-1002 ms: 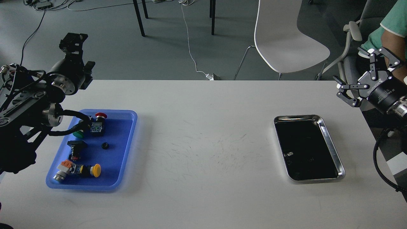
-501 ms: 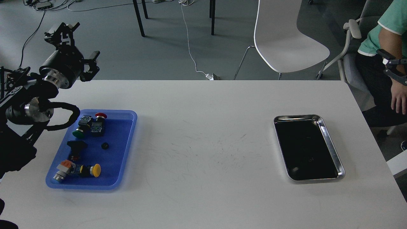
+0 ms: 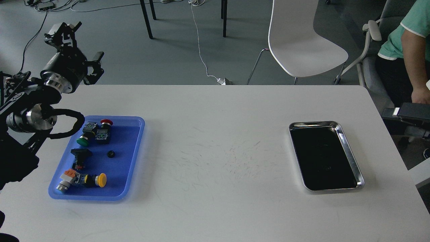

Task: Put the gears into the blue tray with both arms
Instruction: 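Move the right gripper down to the metal tray, then grasp the second small black part in the metal tray with right gripper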

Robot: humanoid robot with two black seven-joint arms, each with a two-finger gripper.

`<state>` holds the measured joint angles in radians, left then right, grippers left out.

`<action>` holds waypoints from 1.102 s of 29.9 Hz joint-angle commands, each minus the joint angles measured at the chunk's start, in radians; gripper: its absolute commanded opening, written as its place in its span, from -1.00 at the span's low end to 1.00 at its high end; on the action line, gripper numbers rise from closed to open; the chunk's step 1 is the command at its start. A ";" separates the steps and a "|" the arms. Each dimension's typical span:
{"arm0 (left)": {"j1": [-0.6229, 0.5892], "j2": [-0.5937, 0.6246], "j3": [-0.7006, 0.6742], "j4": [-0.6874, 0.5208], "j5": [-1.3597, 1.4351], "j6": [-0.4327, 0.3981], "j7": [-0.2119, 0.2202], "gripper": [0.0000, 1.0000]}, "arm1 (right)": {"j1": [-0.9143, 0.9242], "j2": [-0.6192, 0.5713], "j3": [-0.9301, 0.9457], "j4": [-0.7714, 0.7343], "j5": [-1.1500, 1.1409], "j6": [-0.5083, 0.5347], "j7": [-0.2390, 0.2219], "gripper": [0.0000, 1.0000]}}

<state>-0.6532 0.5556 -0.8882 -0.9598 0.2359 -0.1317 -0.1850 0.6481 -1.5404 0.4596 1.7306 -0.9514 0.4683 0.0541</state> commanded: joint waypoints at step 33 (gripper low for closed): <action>0.000 0.006 0.003 -0.007 0.010 0.003 -0.001 0.96 | 0.105 0.566 -0.309 -0.315 -0.214 -0.051 -0.114 0.68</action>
<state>-0.6533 0.5615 -0.8852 -0.9659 0.2454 -0.1288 -0.1861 0.7027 -0.9927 0.2048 1.4334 -1.1674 0.4174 -0.0563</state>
